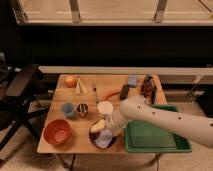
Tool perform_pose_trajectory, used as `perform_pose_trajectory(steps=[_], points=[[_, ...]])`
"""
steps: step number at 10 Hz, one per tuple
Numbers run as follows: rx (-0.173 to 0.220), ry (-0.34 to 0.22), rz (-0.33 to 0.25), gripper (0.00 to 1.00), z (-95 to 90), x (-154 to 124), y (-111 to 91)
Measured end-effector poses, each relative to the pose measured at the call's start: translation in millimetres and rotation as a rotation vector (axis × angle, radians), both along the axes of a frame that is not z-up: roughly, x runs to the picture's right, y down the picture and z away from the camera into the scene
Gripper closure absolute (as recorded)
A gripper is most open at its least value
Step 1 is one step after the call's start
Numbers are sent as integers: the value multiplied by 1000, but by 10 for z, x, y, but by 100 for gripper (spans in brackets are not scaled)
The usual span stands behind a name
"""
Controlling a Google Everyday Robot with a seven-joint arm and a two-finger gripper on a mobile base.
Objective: Place towel in table surface
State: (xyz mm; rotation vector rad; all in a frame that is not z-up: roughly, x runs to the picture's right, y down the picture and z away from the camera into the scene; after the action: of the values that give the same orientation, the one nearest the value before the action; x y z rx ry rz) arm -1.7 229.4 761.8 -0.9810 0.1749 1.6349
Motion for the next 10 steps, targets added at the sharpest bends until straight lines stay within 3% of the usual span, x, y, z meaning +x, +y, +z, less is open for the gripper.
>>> perform_pose_trajectory(steps=[6,8,10], points=[[-36,8,-19,21,154,-74,126],[-36,8,-23,34,156,-76,134],[-29,5,-23,56,143,-86,126]])
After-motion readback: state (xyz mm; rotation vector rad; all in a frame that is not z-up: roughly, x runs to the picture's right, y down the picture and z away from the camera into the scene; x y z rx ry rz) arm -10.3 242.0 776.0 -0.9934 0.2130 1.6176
